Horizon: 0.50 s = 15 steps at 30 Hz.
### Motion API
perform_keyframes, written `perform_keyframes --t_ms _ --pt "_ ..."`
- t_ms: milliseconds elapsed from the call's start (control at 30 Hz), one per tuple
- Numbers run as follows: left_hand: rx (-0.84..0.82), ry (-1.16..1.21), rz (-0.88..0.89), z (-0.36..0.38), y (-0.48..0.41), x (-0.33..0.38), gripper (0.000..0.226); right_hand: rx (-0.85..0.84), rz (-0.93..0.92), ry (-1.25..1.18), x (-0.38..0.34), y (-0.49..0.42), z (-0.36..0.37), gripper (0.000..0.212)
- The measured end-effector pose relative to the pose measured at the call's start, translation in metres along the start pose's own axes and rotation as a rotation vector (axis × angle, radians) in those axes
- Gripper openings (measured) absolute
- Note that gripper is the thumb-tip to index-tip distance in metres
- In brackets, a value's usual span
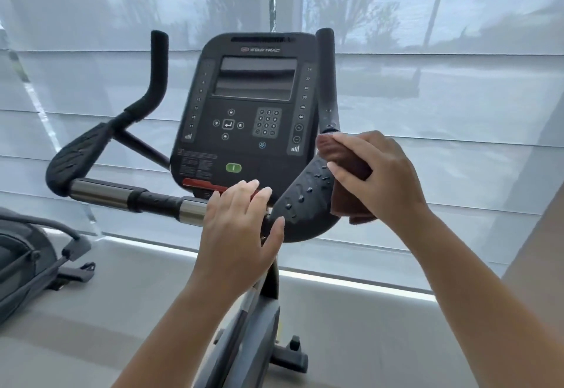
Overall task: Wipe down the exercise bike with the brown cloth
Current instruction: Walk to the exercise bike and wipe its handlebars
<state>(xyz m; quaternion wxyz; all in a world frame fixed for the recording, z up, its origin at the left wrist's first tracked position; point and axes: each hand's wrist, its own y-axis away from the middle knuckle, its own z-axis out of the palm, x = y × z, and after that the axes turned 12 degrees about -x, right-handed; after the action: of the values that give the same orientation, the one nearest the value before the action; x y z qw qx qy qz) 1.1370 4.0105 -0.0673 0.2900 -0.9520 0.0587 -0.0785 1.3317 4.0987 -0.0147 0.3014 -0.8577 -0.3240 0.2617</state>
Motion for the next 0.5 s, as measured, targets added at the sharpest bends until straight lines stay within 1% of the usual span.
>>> perform_keyframes --t_ms 133,200,267,367,500 --pt "-0.038 -0.008 -0.037 0.003 -0.005 -0.001 0.050 -0.112 -0.026 -0.016 0.016 -0.030 0.010 0.048" --pt "-0.035 -0.014 -0.040 0.004 -0.008 0.001 0.051 -0.175 -0.027 -0.028 0.020 -0.031 0.017 0.046" --pt "-0.038 -0.024 -0.036 0.005 -0.011 0.003 0.052 -0.203 -0.040 -0.005 0.022 -0.029 0.022 0.044" --pt "-0.056 -0.029 -0.036 0.009 -0.011 0.004 0.053 -0.220 -0.042 -0.018 0.021 -0.026 0.024 0.041" --pt "-0.106 -0.038 -0.032 0.017 -0.007 0.001 0.059 -0.154 -0.082 -0.084 0.016 -0.002 0.025 0.035"
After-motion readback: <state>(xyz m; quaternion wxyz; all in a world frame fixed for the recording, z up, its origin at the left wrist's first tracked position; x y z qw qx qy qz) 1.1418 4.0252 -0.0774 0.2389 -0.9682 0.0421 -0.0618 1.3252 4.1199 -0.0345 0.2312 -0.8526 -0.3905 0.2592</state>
